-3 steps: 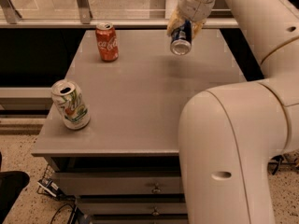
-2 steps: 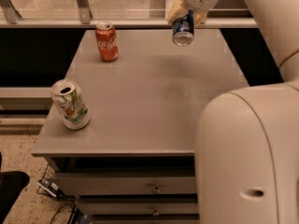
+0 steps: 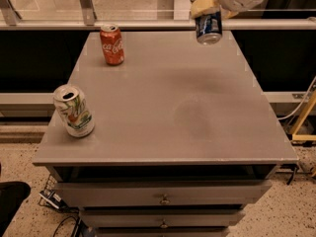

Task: Place pepsi can upright

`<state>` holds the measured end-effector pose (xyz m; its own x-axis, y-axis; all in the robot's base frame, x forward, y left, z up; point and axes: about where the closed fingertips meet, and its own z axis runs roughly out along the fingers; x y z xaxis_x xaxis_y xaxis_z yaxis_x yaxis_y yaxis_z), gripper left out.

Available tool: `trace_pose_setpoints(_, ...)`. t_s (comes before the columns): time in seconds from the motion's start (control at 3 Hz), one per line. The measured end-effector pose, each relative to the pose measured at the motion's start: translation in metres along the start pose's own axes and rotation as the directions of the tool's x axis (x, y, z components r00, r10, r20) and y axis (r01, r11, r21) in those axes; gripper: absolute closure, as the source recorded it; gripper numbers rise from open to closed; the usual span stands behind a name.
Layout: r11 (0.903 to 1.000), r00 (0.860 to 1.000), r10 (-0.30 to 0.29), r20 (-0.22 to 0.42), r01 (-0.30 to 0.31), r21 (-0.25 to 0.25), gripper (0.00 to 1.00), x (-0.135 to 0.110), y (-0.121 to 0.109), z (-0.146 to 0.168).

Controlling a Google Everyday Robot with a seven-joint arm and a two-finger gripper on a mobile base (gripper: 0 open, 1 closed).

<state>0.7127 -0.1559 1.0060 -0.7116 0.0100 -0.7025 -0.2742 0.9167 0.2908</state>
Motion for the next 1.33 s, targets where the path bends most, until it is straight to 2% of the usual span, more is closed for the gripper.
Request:
trace_pose_setpoints(0.33, 0.992, 0.992, -0.086, 0.087, 0.093, -0.085, 1.0, 0.029, 0.008, 0.0)
trace_pose_setpoints(0.67, 0.97, 0.972, -0.114, 0.206, 0.154, -0.188, 1.0, 0.031, 0.019, 0.011)
trace_pose_setpoints(1.0, 0.9323, 0.937, -0.149, 0.317, 0.24, -0.271, 1.0, 0.024, 0.024, 0.014)
trace_pose_setpoints(1.33, 0.8887, 0.895, -0.217, 0.39, 0.347, -0.3, 1.0, 0.023, 0.025, 0.018)
